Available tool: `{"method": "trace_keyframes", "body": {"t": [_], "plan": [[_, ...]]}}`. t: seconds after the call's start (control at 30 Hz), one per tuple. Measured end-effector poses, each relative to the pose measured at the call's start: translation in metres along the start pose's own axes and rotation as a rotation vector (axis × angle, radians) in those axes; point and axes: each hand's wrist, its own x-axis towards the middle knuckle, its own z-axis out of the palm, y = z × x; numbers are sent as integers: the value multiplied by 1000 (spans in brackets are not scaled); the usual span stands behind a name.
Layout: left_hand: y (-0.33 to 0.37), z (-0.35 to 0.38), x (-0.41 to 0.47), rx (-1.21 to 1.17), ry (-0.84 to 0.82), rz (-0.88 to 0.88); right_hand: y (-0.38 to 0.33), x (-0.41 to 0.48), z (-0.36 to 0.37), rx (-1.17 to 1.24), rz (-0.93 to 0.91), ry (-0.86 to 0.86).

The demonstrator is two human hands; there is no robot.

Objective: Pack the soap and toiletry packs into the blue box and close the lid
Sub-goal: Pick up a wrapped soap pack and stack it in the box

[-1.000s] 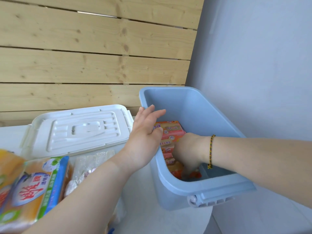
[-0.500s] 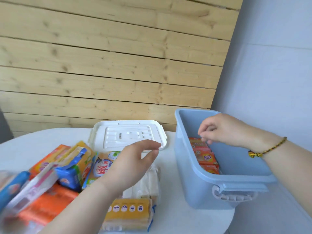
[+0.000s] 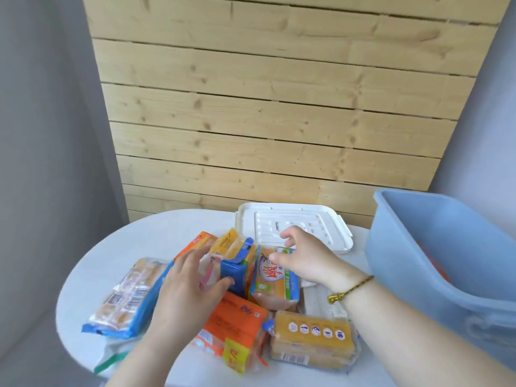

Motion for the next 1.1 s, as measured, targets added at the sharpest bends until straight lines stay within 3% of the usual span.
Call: {"method": "trace_keyframes", "body": {"t": [0.23,0.33,0.5,0.6,0.67,0.8,0.93,1.03,1.1], "plan": [[5,11,22,338,-68,178,7,23,20,-302,287,-70],[11,21,32,453,-109,149,13,33,26,-242,284,-88],[11,29,38,566,1,110,20,35,26,-98,240,-52],[13,28,35,474,68,96,18,32,29,-97,81,89],[13,24,34,366,147,104,9,27,30,88,-59,142],[25,5,33,65,272,87,-18,16,31,326,-241,7],[30,-22,38,-393,168,-39,-46,9,33,212,-328,-25],[27,-39,37,-649,141,-114,-62,1,38,-15,-419,120],[29,-46,32,-665,128,-138,-68,-1,44,-64,-457,205]]}}
